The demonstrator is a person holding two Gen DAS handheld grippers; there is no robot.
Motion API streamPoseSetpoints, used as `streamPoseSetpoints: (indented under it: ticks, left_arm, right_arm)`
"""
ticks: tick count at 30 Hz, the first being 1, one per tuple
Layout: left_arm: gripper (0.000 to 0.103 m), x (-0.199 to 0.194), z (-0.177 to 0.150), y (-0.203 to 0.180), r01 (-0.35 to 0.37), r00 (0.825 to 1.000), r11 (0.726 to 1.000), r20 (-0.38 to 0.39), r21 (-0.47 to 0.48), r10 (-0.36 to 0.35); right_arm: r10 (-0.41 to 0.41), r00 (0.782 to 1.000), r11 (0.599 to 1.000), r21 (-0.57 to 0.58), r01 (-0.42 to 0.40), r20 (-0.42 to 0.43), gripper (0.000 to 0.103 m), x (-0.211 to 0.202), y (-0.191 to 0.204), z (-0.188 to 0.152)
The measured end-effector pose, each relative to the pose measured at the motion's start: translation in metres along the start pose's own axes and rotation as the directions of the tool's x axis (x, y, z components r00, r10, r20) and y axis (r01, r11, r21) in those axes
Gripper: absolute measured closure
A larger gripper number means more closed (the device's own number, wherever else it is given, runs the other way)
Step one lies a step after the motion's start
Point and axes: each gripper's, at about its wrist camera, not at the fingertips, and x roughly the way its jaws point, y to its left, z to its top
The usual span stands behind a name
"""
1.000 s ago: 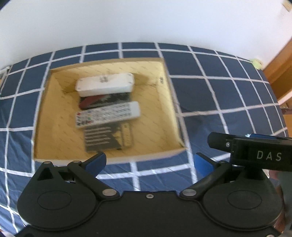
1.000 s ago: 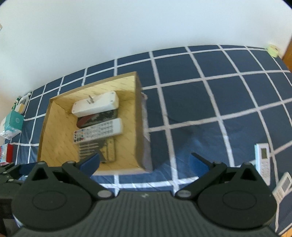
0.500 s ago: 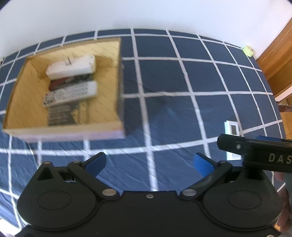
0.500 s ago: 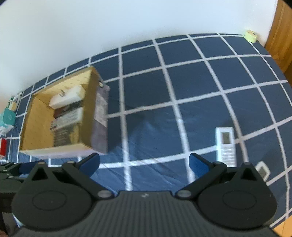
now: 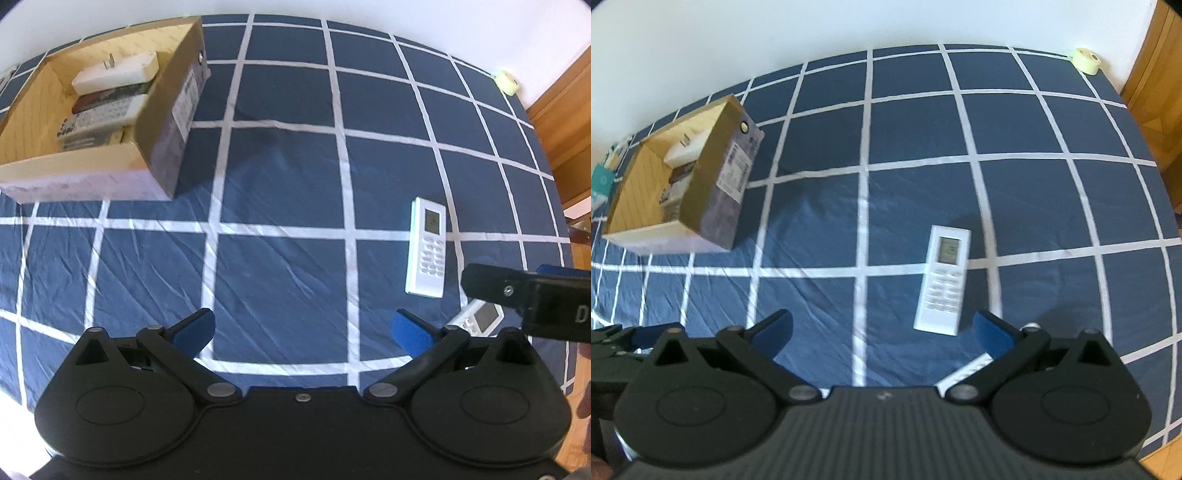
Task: Organize objects
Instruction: 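Move the right gripper to the white air-conditioner remote on the sheet, then close the right gripper on the white air-conditioner remote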
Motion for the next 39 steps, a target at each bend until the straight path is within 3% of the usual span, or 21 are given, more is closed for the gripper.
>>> streamPoseSetpoints:
  ticks: [9, 19, 29, 39]
  left_arm:
    - [0.000, 0.013, -0.010, -0.021, 0.001, 1.000, 1.000, -0.022, -0.008, -0.001]
    - [0.000, 0.031, -0.027, -0.041, 0.015, 0.999, 0.999, -0.038, -0.045, -0.017]
    - [0.000, 0.067, -0.056, -0.073, -0.007, 0.997, 0.976, -0.071, -0.218, -0.009]
    - [0.001, 0.105, -0.086, -0.112, 0.006, 0.994, 0.933, -0.103, -0.359, -0.046]
  right_arm:
    - [-0.001, 1.000, 1.000, -0.017, 0.001, -0.017, 0.000, -0.004, -0.033, -0.009]
    - [-0.010, 0.995, 0.997, -0.074, 0.003, -0.102, 0.000, 0.017, -0.062, -0.018]
    - [-0.010, 0.987, 0.987, -0.158, -0.016, -0.159, 0.000, 0.046, -0.098, -0.010]
    - [0.006, 0.971, 0.963, -0.261, -0.071, -0.240, 0.000, 0.087, -0.125, -0.017]
